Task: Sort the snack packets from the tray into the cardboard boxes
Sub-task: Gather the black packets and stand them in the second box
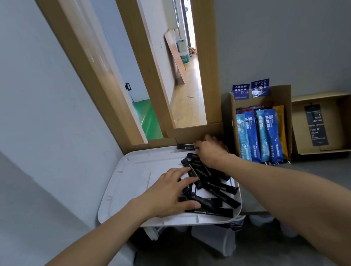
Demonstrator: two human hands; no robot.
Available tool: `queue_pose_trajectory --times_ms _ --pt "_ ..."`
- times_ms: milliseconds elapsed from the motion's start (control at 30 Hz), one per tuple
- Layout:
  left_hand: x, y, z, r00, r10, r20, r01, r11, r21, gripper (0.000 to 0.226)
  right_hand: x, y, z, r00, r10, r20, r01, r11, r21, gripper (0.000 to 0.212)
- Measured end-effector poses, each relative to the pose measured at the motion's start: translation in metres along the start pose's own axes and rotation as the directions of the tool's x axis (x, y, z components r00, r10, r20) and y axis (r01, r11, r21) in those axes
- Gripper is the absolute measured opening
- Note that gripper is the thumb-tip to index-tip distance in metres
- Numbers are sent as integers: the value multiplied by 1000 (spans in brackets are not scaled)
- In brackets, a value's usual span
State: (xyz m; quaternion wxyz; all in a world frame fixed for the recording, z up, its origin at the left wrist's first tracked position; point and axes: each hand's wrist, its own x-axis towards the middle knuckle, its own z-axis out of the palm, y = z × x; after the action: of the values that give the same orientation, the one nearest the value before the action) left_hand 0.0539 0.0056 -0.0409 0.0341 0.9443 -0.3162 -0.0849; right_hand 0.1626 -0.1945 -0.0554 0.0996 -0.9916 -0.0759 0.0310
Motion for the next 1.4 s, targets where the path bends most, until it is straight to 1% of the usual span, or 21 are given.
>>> queue_pose_trajectory --times_ms 200,300,400,467,533,567,633,667,733,800,867,900,967,1000,1067,1167,1200,1267,1333,1367,1400 --pt "12 -6 11 982 -3 -189 -7 999 -49 61 -1 -5 -3 990 -103 -94 104 995 7 43" --pt "11 -6 14 971 -26 -237 -4 992 -127 56 2 -4 0 989 -128 -81 130 991 18 44" --pt "4 -4 14 975 -5 -223 -34 984 -174 63 4 -2 6 992 -116 -57 117 993 16 37" --pt "2 -2 13 987 37 -155 -56 991 -120 80 5 -3 5 991 -120 -64 121 992 20 32" --pt "2 0 14 996 10 -89 -19 995 -102 92 0 -8 -5 984 -117 -134 125 991 49 30" --pt "3 -1 14 996 -18 -89 8 993 -116 92 -4 -12 -14 976 -107 -188 123 990 74 29" --pt "5 -3 16 985 -50 -165 29 991 -130 80 -20 -17 -31 955 -48 -294 80 992 95 24" --pt "6 -5 18 974 -53 -219 27 992 -123 73 -31 -18 -37 945 -18 -325 43 997 70 21" --pt "9 -8 23 949 -49 -312 14 993 -114 64 -56 -20 -39 955 39 -294 -45 999 -14 17" --pt "11 -9 26 927 -32 -374 -18 991 -129 60 -77 -21 -30 979 103 -177 -111 993 -38 22" --pt "13 -9 28 907 -15 -420 -55 987 -154 61 -89 -23 -19 986 146 -77 -145 989 12 37" --pt "13 -9 28 902 -13 -431 -61 986 -158 67 -93 -23 -13 984 172 -50 -171 985 33 47" --pt "15 -8 26 923 -55 -381 -15 984 -177 93 -99 -23 -4 974 221 -48 -219 975 40 62" --pt "16 -9 26 942 -86 -325 30 984 -176 107 -102 -23 0 971 230 -64 -228 973 44 64" --pt "19 -11 26 967 -141 -214 115 985 -129 129 -104 -20 6 976 190 -103 -182 980 84 55" --pt "28 -18 22 980 -165 -109 147 977 -158 142 -102 -12 2 994 43 -102 -18 972 233 32" --pt "31 -19 19 984 -154 -91 137 976 -169 143 -103 -10 -2 996 1 -91 27 950 311 29" --pt "38 -17 11 988 -134 -74 122 981 -150 144 -104 -5 -14 994 -53 -91 88 897 434 30" --pt "43 -14 1 990 -130 -48 124 986 -111 144 -106 2 -25 994 -94 -56 109 882 459 41" --pt "45 -13 -5 990 -139 -26 136 988 -77 145 -107 5 -29 993 -117 2 105 893 437 55" --pt "47 -14 -8 988 -157 3 157 987 -39 146 -109 8 -32 987 -133 88 89 917 388 73"
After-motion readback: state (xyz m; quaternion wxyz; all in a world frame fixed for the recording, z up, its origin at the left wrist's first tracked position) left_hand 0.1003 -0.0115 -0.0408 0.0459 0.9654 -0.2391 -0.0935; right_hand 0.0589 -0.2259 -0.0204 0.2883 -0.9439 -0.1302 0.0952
